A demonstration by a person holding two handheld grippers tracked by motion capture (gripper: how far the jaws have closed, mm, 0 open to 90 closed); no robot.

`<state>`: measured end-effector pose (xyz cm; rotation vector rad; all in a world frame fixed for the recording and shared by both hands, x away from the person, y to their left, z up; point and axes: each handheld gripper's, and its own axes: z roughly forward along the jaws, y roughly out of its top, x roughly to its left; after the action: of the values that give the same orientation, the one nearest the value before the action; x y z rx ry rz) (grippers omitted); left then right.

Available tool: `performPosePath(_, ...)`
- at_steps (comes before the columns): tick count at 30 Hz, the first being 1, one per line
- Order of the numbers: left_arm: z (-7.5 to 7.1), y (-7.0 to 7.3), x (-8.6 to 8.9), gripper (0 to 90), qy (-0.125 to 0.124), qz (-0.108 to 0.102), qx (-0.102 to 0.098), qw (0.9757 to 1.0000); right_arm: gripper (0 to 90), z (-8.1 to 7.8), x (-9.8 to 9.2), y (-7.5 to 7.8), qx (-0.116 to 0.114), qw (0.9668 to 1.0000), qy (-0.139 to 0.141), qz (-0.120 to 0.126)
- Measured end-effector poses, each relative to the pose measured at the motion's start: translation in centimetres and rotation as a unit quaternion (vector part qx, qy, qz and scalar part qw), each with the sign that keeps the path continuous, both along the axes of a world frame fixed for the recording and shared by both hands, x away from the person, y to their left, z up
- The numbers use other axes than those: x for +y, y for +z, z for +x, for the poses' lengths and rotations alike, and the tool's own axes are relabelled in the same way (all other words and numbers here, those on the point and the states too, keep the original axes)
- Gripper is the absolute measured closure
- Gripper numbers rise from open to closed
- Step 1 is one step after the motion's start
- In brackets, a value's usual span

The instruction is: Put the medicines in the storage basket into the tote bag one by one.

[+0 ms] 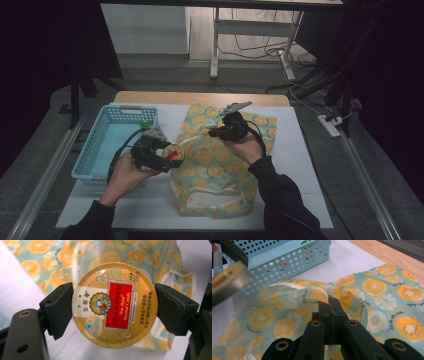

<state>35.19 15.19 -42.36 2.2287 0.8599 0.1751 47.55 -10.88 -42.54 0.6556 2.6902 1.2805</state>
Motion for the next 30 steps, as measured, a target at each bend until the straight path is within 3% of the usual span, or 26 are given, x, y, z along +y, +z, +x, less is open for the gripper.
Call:
performPosePath(17, 2.3, -1.7, -6.8, 20.4, -0.049, 0.016, 0.005, 0.9986, 90.0, 0.7, -0.2, -0.5, -0.003, 1.0, -0.004, -0.002)
performPosePath(30, 5.0, -3.9, -10.3, 20.4, -0.054, 0.036, 0.007, 0.9978, 90.0, 1.5, -0.7, -1.0, 0.0, 0.9999, -0.014, 0.0)
